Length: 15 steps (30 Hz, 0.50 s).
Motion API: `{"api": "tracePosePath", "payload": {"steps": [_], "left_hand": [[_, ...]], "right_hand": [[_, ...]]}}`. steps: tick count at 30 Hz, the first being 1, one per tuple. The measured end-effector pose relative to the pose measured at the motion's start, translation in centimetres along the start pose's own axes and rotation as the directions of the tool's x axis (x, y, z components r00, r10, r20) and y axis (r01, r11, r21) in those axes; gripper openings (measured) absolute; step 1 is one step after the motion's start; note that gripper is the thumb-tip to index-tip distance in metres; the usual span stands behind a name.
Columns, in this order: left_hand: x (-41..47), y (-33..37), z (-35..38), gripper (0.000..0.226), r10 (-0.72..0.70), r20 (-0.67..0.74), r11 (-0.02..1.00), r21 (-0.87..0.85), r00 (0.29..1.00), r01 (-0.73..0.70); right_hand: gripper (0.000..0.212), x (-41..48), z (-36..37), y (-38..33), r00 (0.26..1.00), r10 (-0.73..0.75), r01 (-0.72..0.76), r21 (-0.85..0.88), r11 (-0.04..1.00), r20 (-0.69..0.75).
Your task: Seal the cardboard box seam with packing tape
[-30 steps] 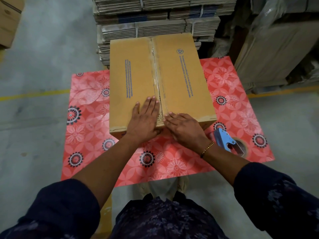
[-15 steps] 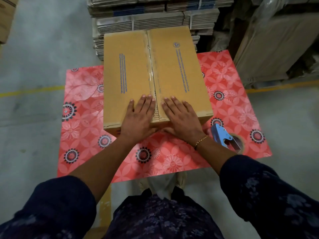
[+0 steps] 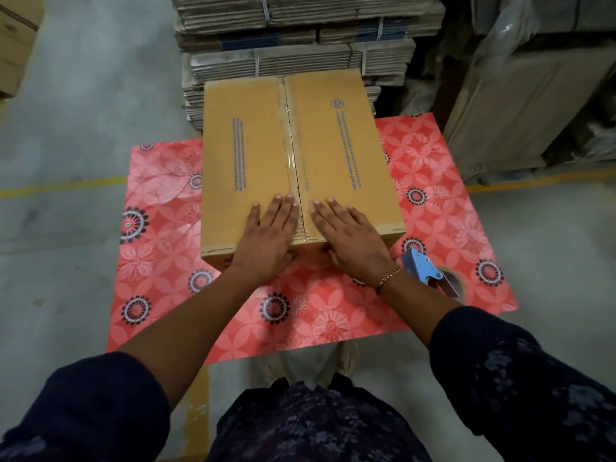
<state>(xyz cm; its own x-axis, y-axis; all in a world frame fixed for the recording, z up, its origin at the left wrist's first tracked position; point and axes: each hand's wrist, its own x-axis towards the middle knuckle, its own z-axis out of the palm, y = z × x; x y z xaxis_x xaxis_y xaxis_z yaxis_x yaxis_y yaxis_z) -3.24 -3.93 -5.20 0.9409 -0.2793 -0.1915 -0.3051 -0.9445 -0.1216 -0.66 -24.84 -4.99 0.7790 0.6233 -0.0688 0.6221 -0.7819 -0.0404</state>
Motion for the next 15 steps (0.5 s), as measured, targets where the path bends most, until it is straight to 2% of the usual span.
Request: {"api": "tracePosePath", "payload": {"steps": [2, 4, 6, 8, 10, 12, 13, 15], "left_hand": [[0.0, -0.4, -0.1, 0.107, 0.005, -0.008, 1.0, -0.023, 1.0, -0.005], [-0.2, -0.9, -0.4, 0.106, 0.024, -0.005, 0.997, -0.067, 1.0, -0.024], [-0.7, -1.2, -0.6, 0.102, 0.01, -0.036, 0.991, -0.13, 0.999, -0.015], [-1.8, -1.0, -0.8, 0.095, -0.028, -0.078, 0.977, -0.211, 0.997, 0.011], [-3.2, -0.4, -0.6, 0.086, -0.07, -0.126, 0.96, -0.277, 0.99, 0.032], [-4.5, 0.3, -0.1, 0.082, -0.121, -0.15, 0.945, -0.319, 0.981, 0.068], [-5.1, 0.7, 0.1, 0.082, -0.146, -0.147, 0.94, -0.33, 0.978, 0.09], [-5.9, 1.4, 0.7, 0.087, -0.174, -0.125, 0.937, -0.325, 0.977, 0.125]], "right_hand": [[0.072, -1.1, -0.9, -0.2, 0.999, 0.01, -0.007, 0.077, 0.997, -0.044], [0.065, -3.2, -1.6, -0.1, 0.981, 0.081, -0.049, 0.175, 0.983, -0.179], [0.057, -6.3, -1.4, 0.8, 0.908, 0.237, -0.122, 0.325, 0.938, -0.344], [0.053, -9.9, -0.3, 2.9, 0.804, 0.43, -0.232, 0.449, 0.863, -0.41], [0.06, -13.3, 1.6, 5.5, 0.716, 0.621, -0.416, 0.52, 0.746, -0.319], [0.082, -15.8, 3.6, 7.9, 0.66, 0.747, -0.625, 0.498, 0.601, -0.073], [0.096, -16.7, 4.6, 8.7, 0.636, 0.77, -0.701, 0.455, 0.548, 0.052], [0.119, -17.4, 6.0, 9.8, 0.607, 0.763, -0.777, 0.367, 0.511, 0.222]]}}
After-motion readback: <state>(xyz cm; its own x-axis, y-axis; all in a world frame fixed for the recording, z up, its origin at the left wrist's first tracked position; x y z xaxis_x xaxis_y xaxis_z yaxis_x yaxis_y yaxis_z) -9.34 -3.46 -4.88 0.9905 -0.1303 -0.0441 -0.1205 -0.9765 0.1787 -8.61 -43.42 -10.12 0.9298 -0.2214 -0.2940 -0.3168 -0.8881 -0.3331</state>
